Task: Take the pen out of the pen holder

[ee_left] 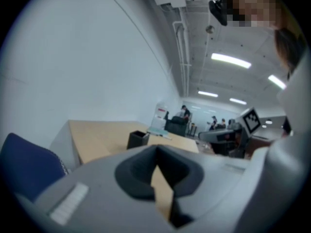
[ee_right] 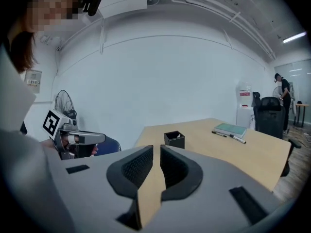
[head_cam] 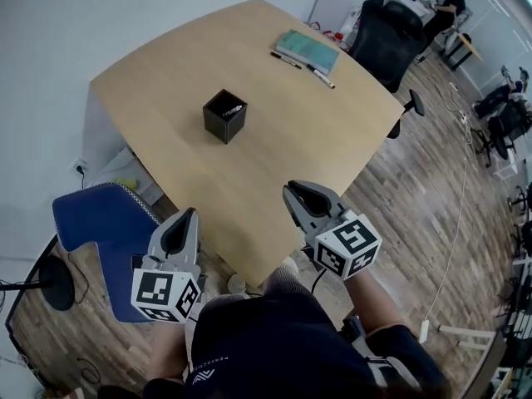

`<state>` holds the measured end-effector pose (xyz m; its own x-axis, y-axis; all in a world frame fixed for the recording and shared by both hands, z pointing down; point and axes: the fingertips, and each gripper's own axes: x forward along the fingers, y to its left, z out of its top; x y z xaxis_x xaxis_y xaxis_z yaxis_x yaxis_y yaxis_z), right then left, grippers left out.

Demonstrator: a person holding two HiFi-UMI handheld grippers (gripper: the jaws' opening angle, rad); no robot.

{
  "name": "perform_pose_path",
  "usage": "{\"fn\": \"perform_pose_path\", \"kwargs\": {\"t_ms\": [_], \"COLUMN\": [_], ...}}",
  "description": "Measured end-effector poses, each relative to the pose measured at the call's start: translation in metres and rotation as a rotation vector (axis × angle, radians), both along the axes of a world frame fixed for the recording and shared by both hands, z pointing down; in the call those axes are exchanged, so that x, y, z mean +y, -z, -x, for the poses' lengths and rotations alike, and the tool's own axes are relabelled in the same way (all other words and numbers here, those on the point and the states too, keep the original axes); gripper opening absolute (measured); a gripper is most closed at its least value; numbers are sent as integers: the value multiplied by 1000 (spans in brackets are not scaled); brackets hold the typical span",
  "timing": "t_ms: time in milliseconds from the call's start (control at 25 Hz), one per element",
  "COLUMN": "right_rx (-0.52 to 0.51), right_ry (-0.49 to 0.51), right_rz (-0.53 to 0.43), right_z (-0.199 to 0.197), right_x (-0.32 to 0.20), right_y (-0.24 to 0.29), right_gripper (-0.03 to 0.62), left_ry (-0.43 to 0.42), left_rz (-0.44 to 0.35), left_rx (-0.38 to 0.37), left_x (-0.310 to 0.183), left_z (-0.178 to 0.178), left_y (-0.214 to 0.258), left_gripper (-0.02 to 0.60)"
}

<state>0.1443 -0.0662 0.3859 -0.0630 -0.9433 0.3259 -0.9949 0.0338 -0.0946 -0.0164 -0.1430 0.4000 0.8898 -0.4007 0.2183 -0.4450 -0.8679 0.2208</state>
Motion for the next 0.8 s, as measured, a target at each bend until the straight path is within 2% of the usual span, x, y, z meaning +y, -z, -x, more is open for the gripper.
{"fn": "perform_pose_path", "kwargs": {"t_ms": [160, 320, 600, 800], "right_rx": [14, 35, 61, 81], "right_ry": [105, 228, 385, 461], "right_rz": [2, 8, 34, 50], "right_z": [-16, -35, -70, -83], "right_x": [-30, -61, -113, -143], "right_y": [6, 11, 7, 4], "right_gripper": [44, 90, 112, 118], "left_ry": [107, 190, 317, 406], "left_rz": [-27, -12, -19, 1], "left_rx": [-25, -21, -52, -62], "left_x": [-15, -29, -46, -51], "left_z": [-3, -22, -54, -61], "left_y": [1, 3, 7, 4], "left_gripper": [6, 6, 6, 6]}}
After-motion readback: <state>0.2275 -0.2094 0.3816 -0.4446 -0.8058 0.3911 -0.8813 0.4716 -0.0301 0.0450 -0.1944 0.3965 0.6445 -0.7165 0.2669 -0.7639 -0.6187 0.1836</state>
